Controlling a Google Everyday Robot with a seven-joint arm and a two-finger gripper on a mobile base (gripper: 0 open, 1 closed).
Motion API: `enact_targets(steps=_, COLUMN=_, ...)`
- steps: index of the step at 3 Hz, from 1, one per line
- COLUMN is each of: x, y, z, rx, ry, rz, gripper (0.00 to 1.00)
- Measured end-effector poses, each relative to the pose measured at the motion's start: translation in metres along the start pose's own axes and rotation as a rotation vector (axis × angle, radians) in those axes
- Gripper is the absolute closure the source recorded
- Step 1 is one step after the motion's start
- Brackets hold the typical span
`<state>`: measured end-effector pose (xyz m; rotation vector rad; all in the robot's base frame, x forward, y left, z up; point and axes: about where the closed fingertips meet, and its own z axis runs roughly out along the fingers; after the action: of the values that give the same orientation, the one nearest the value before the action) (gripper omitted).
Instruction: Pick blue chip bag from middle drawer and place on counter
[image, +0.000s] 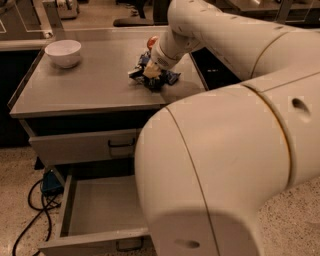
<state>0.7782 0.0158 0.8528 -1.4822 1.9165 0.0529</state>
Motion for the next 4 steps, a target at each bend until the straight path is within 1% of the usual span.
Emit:
enact_targets(steps=3, x=0.0, y=0.0001, z=0.0001, rx=0.0, ry=0.0, rz=0.0, gripper=0.11)
enact_targets(steps=4, x=0.0, y=0.0001, z=0.0001, rx=0.0, ry=0.0, rz=0.0, gripper=0.0)
